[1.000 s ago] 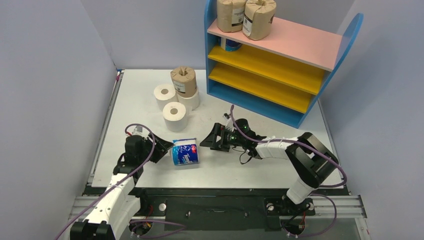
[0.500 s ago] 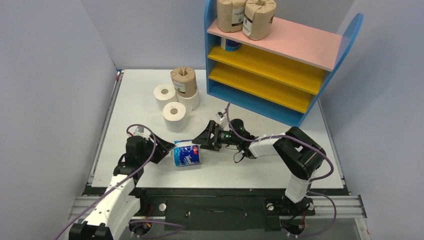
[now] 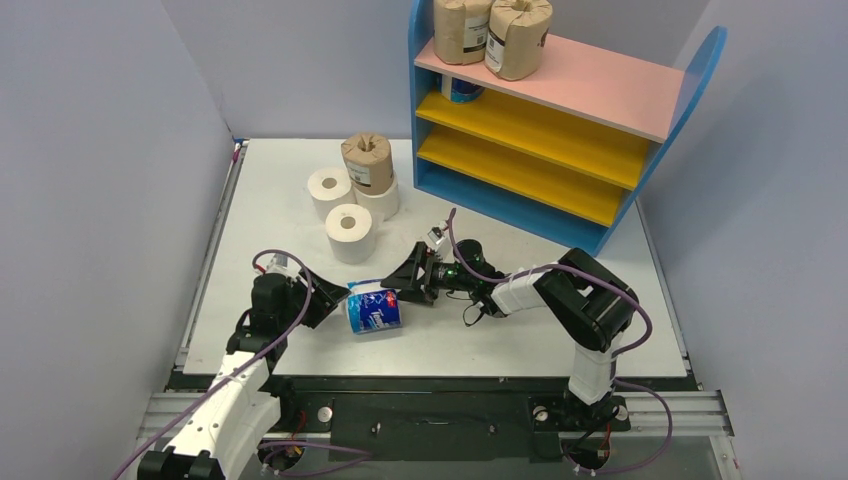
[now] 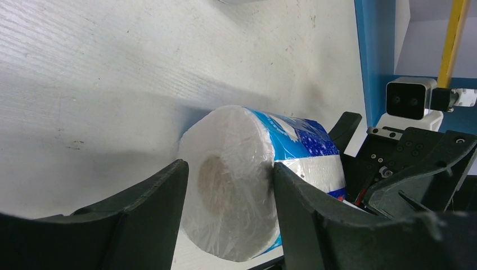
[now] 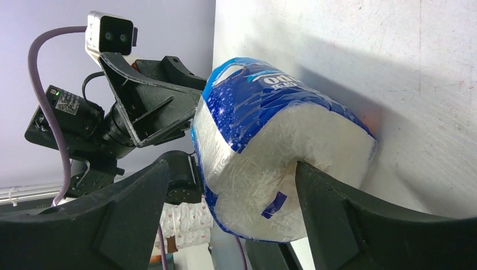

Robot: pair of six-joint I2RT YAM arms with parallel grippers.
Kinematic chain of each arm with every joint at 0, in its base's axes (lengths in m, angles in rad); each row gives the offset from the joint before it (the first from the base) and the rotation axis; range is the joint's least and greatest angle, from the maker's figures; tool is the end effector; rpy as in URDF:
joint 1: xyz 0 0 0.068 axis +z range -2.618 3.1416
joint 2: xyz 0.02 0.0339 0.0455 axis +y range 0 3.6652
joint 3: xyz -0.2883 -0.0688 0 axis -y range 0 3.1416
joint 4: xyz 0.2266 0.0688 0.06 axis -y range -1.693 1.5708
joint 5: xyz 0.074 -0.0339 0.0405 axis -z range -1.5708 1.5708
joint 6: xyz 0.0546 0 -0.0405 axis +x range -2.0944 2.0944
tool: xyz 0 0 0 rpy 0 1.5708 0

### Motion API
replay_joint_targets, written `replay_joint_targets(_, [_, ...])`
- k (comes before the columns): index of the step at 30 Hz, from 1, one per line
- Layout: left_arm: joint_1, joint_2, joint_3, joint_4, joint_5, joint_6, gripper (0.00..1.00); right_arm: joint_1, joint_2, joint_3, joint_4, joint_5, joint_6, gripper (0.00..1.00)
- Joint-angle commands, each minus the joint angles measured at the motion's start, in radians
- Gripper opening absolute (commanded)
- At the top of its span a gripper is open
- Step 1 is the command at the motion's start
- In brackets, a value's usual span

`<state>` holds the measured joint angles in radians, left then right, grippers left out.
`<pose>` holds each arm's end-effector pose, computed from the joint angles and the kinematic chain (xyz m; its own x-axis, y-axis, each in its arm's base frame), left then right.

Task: Place and organize the paper towels onto the shelf
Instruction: Adjust the paper towel at the center of the board.

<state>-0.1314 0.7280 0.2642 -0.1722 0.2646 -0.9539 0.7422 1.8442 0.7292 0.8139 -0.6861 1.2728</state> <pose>0.1332 -0.0320 0.1824 -0.6139 -0.7130 -0.3387 -0.2865 0.6011 -0.7461 0.2438 0.2705 0.1796 -0.9903 0.0953 -0.1008 -0.0755 0.2390 0.9681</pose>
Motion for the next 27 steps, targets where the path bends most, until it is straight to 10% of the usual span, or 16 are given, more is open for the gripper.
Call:
replay_joint_targets(1, [-0.018,0.005,-0.027,-0.086,-0.004,0.037,0.54,0.02,-0.017,0.017,0.033,-0.022,-0.005,0.78])
replay_joint_targets(22, [-0.058,-0.039,-0.004,-0.107,-0.036,0.022,0.54,0.007,-0.055,-0.035,0.197,-0.023,0.056,0.36])
replay_joint_targets(27, [-0.058,-0.066,0.052,-0.161,-0.061,0.046,0.55,-0.025,-0.177,-0.063,-0.09,0.016,-0.119,0.32])
